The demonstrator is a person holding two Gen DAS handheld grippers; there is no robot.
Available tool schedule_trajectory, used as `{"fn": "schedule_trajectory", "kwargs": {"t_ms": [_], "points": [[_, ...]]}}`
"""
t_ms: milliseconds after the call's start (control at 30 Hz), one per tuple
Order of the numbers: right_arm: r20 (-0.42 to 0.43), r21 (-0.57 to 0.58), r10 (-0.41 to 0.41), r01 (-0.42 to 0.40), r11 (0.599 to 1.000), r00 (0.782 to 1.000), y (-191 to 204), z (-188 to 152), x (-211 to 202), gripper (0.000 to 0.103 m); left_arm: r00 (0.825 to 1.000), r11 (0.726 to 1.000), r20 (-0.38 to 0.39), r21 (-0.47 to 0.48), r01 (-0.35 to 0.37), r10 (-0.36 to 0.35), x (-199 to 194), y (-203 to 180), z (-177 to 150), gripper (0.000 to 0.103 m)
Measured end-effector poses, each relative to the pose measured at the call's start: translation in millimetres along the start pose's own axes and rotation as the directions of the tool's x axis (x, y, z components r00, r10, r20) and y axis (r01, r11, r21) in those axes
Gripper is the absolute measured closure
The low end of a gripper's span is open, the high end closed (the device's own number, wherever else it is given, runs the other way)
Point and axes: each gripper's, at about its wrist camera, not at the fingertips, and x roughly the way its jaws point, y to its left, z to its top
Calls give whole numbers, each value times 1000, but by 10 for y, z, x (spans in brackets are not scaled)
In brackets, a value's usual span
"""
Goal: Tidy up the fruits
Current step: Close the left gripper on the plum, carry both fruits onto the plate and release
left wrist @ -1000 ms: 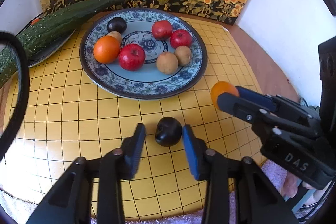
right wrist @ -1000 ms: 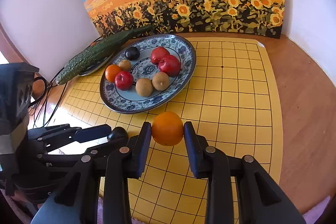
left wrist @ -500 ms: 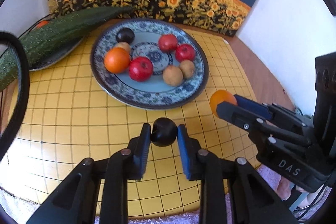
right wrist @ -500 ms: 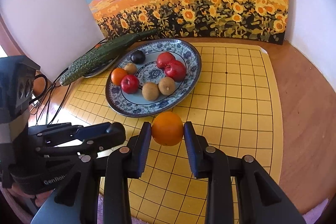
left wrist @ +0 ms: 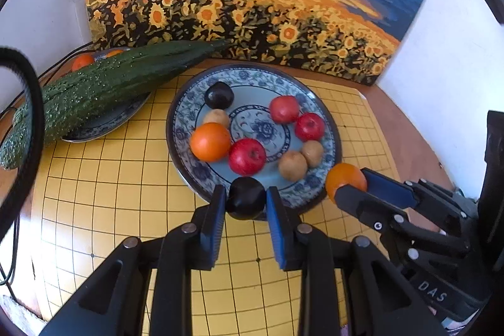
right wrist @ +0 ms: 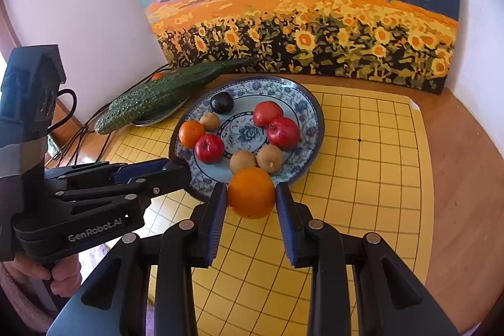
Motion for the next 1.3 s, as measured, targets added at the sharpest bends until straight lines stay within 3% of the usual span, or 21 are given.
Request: {"fn": "schedule_trajectory", "kwargs": {"t_ms": [767,1067,1300], "points": [[-17,-11,-9,9,1000,1000,5,35,140,69,1000,1000,-4,2,-15,15,-18,-23,54,76],[20,-12,-14,14,1000,1000,25,50,11,56,1000,1000,2,-16,-22,22,-103,14,17,65],[15,-8,-25,25,1000,1000,35,-30,-59,47,999,999,0,-32,-38,38,-187,32,-42,48]]}}
